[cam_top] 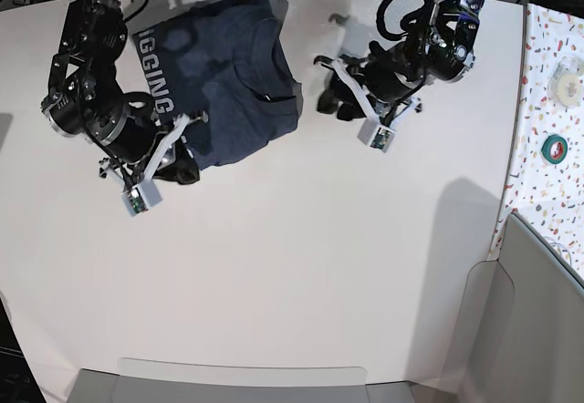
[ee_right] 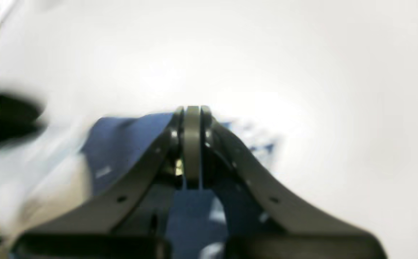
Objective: Layout the t-shirt on the table in an organized manner, then fold the t-shirt properly
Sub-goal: 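Push the folded shirt bundle with the right gripper to square it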
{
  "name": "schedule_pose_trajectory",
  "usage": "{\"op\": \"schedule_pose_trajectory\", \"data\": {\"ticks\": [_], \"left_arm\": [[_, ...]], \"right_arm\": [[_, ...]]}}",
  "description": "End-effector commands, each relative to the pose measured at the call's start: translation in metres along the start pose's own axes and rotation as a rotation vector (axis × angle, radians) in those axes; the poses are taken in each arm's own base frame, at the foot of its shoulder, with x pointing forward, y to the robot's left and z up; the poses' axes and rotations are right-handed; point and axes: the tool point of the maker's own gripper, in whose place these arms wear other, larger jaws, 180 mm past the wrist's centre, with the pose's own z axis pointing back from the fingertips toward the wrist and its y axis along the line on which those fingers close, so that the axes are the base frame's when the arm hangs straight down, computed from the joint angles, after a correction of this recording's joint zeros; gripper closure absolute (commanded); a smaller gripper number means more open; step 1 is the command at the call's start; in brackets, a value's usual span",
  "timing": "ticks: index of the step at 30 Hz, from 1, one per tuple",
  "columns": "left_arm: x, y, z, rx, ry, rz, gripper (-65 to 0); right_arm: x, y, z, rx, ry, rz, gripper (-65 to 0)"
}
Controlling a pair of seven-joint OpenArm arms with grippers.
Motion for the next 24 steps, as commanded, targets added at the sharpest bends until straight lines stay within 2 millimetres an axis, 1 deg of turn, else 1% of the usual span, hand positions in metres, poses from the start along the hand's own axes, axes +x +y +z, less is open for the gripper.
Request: {"op": "schedule_pose_trajectory", "data": {"ticks": [1, 3, 4, 7, 9, 11, 13, 15, 17, 20, 24], "left_arm": [[0.016, -0.013, 0.004, -0.064, -0.054, -0.002, -20.4], [0.017, -0.036, 0.008, -0.202, -0.054, 0.024, -20.4], [0.017, -0.044, 0.010, -0.255, -0.047, 0.037, -20.4], [0.036, -0.057, 0.025, -0.390, -0.074, 0.035, -17.5], [0.042, -0.073, 0.037, -0.509, -0.082, -0.006, -15.5], [0.044, -0.085, 0.048, -0.605, -0.092, -0.051, -14.9], [0.044, -0.092, 0.055, -0.661, -0.102, -0.080, -14.8], [0.037, -0.093, 0.054, -0.673, -0.076, -0.095, -14.7], [0.026, -0.096, 0.047, -0.686, -0.029, -0.088, -14.6], [-0.001, -0.100, 0.030, -0.655, 0.069, -0.137, -14.5], [-0.037, -0.111, 0.011, -0.605, 0.205, -0.307, -14.5]], "right_arm": [[0.016, -0.012, -0.001, -0.037, -0.035, 0.024, 0.0], [0.012, -0.033, -0.012, -0.096, 0.011, 0.018, 0.0], [0.011, -0.041, -0.017, -0.112, 0.027, 0.011, 0.0], [0.008, -0.060, -0.035, -0.117, 0.044, -0.002, 0.0], [0.004, -0.069, -0.047, -0.111, 0.070, 0.002, 0.0], [0.003, -0.071, -0.061, -0.103, 0.102, 0.019, 0.0], [0.004, -0.065, -0.074, -0.093, 0.121, 0.061, 0.0], [0.006, -0.054, -0.085, -0.070, 0.125, 0.109, 0.0], [0.008, -0.045, -0.095, -0.048, 0.131, 0.144, 0.0], [0.009, -0.036, -0.105, -0.022, 0.144, 0.172, 0.0], [0.018, -0.034, -0.110, -0.013, 0.136, 0.180, 0.0]]}}
